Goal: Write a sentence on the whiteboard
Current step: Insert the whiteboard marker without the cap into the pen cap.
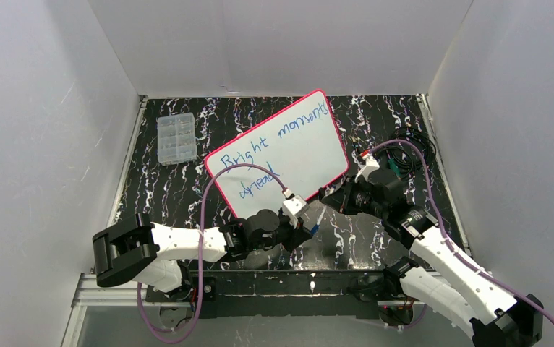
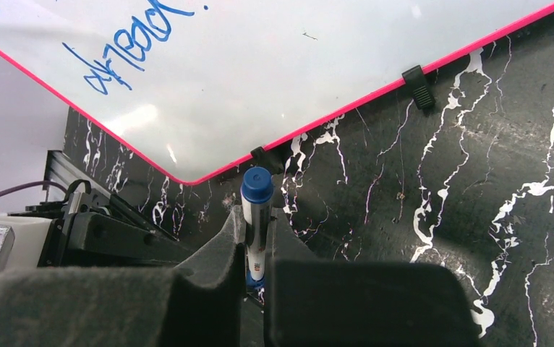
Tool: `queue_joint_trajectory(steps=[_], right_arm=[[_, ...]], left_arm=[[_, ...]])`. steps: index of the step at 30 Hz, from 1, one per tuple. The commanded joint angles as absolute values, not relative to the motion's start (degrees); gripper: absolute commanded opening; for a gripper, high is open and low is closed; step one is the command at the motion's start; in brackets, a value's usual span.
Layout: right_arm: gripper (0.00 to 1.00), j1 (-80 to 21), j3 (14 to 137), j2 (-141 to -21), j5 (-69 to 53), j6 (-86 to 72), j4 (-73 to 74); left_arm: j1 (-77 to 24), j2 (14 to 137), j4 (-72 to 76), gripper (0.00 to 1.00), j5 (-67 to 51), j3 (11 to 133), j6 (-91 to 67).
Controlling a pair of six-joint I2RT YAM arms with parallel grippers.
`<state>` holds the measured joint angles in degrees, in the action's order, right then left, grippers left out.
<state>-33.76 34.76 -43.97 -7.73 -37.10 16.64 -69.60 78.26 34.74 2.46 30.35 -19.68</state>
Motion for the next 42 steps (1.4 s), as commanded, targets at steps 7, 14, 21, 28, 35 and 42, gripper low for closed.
queue_joint_trajectory(steps=[7, 14, 21, 28, 35, 42], right_arm=[[0.01, -33.56, 32.88, -44.62, -11.87, -37.48, 13.78], [0.01, -33.56, 29.13, -42.64, -13.32, -38.56, 11.25], [0.01, -33.66, 25.40, -40.45, -13.49, -40.02, 8.67], [0.01, -33.66, 23.21, -37.83, -13.50, -40.49, 7.55], [0.01, -33.66, 22.00, -37.73, -14.54, -40.59, 7.62], [0.01, -33.83, 20.98, -37.53, -14.93, -40.16, 8.78]], left_arm=[[-69.96, 76.38, 37.31, 0.00, 5.79, 31.61, -19.07], [-69.96, 77.08, 38.33, 0.00, 7.83, 33.44, -19.70], [-69.96, 78.11, 38.93, 0.00, 7.38, 35.88, -19.56], [-69.89, 78.55, 39.61, 0.00, 7.39, 37.11, -20.12], [-69.46, 78.45, 39.77, 0.00, 8.82, 37.72, -20.52], [-68.64, 78.15, 40.38, 0.00, 8.90, 38.31, -20.17]])
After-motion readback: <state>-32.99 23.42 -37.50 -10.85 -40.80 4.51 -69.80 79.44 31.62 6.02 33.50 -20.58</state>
